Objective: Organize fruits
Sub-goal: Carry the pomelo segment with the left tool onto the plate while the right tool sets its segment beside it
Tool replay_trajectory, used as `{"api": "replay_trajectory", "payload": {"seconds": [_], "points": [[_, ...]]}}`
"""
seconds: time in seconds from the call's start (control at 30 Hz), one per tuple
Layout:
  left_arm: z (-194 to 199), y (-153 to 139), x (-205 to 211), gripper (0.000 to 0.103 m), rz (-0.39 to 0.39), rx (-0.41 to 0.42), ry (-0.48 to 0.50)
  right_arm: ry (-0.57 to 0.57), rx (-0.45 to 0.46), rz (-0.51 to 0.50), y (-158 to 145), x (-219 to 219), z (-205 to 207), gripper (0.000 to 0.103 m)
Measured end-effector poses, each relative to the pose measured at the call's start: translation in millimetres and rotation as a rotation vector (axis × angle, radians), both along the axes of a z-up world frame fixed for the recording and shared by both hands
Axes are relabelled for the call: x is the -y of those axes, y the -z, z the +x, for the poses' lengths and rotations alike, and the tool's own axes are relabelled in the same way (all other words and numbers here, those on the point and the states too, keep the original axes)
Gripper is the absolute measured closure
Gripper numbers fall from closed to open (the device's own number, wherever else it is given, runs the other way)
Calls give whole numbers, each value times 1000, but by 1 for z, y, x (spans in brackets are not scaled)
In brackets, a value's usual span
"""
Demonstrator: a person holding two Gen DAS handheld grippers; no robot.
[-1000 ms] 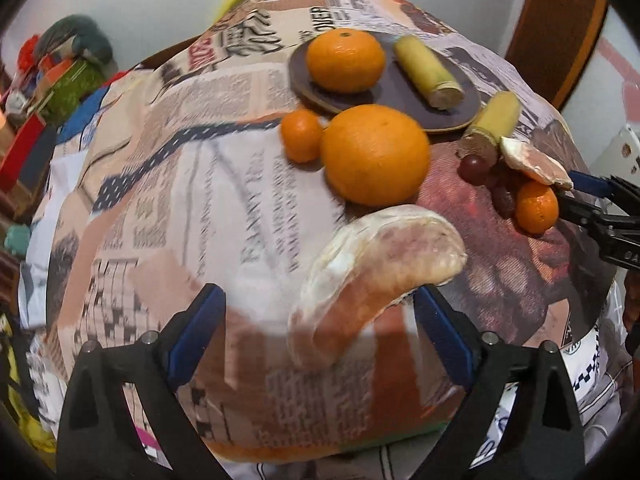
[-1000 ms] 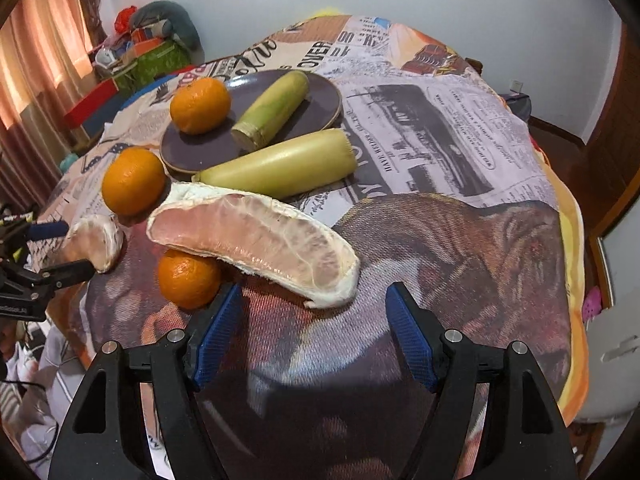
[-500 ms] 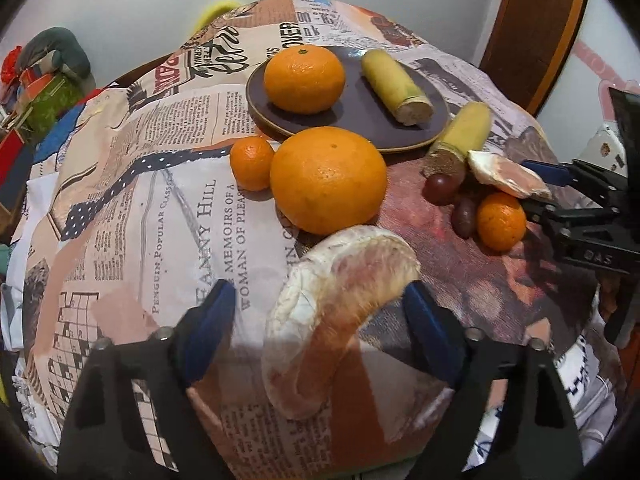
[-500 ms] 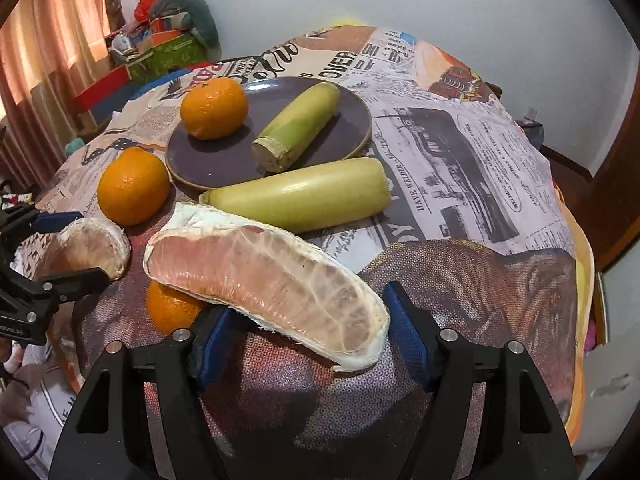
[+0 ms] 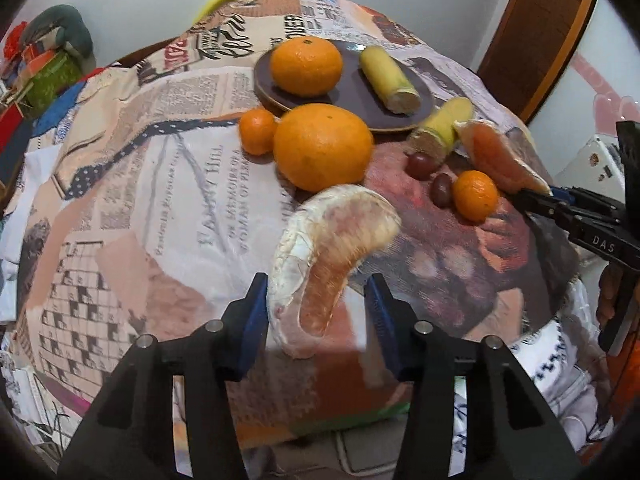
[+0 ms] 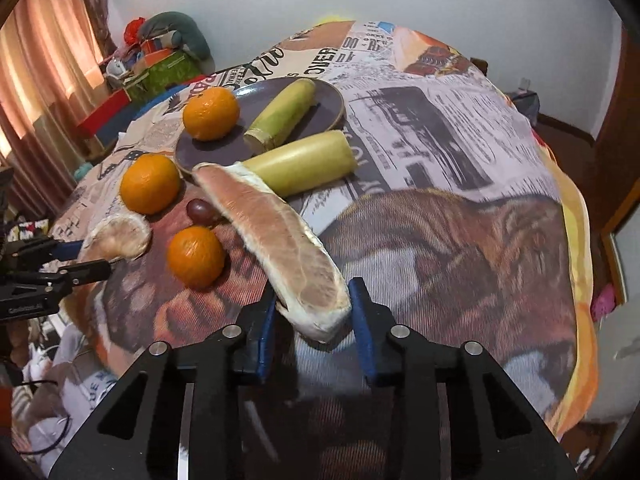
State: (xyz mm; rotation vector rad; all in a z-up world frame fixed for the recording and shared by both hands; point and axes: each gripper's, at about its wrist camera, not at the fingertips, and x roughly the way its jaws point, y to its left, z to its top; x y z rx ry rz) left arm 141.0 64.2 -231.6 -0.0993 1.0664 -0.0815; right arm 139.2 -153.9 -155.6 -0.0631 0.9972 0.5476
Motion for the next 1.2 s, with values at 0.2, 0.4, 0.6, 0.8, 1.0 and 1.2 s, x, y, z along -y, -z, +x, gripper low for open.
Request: {"api": "replay_trajectory", "payload": {"seconds": [0.2,0.4,0.6,0.8,1.0,1.2], "points": [[-1,-2,6,54,-69,-23,12,3,-37,41,-6,8,-11,76],[14,0,12,54,-16,-20,33,-13,-31,22,-5,1,-4,73],[28,5,18,54,56,22,63,-27,-47,18,4,-10,10,68],[30,7,20,54,66,35,51,-56,-31,16,7,-25,20,56],[34,3,33,58,-13,6,106,-77,0,3,8,-33,23,56],[38,9,48,58,72,39,132,-54,5,40,7,-25,20,60]]}}
